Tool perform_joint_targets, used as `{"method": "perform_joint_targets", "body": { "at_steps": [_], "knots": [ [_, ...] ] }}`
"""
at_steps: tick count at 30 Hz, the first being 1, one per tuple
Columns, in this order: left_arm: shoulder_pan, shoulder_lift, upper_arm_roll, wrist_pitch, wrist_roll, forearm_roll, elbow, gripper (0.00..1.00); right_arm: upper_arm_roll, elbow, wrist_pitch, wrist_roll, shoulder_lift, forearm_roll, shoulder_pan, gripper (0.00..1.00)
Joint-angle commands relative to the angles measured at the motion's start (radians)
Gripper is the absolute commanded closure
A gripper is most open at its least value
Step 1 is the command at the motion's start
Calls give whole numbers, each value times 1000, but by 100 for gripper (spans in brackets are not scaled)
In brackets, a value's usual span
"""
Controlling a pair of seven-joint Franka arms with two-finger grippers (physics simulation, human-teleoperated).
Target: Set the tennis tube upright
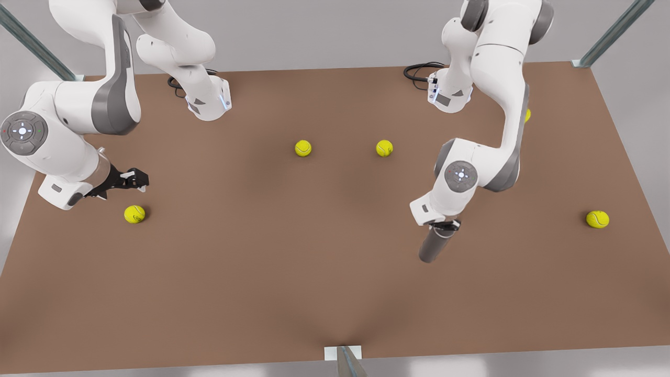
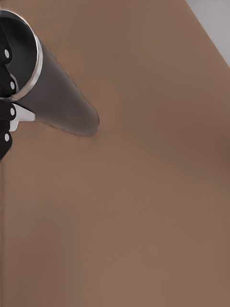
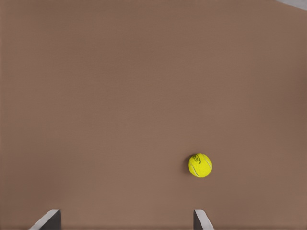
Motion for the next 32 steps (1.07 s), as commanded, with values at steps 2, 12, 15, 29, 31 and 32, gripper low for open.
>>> {"method": "perform_joint_targets", "body": {
  "at_steps": [2, 12, 15, 29, 31, 32],
  "knots": [
    [1, 17, 0, 7, -66, 12, -5, 77, 0, 2, -6, -1, -4, 0, 0, 0],
    [-4, -15, 0, -10, -79, 23, 1, 0, 14, 0, 3, -1, 0, -1, -2, 0],
    [-4, -52, 0, -39, -79, 23, 1, 0, 14, -1, 5, -1, 0, -1, -2, 0],
    [85, -345, -3, -246, -47, -140, 24, 0, 15, -5, 5, -1, 0, -1, 0, 0],
    [85, -350, -3, -245, -49, -134, 26, 0, 15, -5, 6, -1, 2, -1, 0, 0],
    [85, -350, -3, -245, -50, -134, 26, 0, 15, -5, 6, -1, 2, -1, 0, 0]
  ]
}}
